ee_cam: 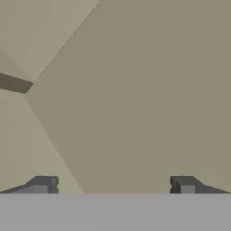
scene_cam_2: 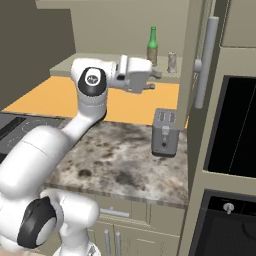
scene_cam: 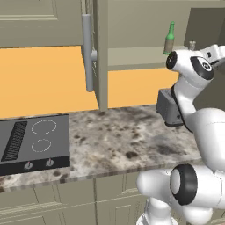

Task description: Get the candle and the beer from the cabinet and move them to the dining counter.

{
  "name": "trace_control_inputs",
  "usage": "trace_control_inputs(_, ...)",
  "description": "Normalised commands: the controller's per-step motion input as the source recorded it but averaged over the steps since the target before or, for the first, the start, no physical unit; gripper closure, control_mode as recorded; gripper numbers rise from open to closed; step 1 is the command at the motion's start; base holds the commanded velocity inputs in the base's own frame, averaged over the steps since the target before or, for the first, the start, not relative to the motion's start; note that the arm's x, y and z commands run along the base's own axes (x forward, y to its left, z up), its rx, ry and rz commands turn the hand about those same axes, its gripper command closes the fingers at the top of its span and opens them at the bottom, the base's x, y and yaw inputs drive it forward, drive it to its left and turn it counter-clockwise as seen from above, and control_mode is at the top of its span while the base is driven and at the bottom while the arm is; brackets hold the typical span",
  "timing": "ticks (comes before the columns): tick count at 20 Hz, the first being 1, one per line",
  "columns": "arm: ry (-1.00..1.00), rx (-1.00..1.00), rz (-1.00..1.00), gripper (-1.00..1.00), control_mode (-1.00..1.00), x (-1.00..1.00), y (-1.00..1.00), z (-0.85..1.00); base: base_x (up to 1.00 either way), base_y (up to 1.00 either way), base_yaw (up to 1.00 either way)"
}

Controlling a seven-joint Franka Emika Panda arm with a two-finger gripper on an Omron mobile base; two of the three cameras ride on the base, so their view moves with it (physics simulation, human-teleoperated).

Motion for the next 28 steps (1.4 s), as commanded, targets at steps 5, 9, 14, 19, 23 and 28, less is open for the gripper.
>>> trace_control_inputs(5, -0.31, 0.16, 0.17, -1.00, -1.00, -0.01, 0.64, 0.00, 0.00, 0.00, 0.00)
trace_control_inputs(9, -0.29, 0.16, 0.27, -1.00, -1.00, 0.00, 0.46, 0.00, 0.00, 0.00, 0.00)
trace_control_inputs(14, -0.27, 0.12, 0.35, -1.00, -1.00, 0.00, 0.20, 0.08, 0.00, 0.00, 0.00)
trace_control_inputs(19, -0.17, 0.11, 0.32, -1.00, -1.00, 0.01, 0.12, 0.37, 0.00, 0.00, 0.00)
trace_control_inputs(23, -0.09, 0.07, 0.20, -1.00, -1.00, 0.01, 0.29, 0.42, 0.00, 0.00, 0.00)
trace_control_inputs(28, -0.03, 0.09, 0.14, -1.00, -1.00, 0.01, 0.43, 0.34, 0.00, 0.00, 0.00)
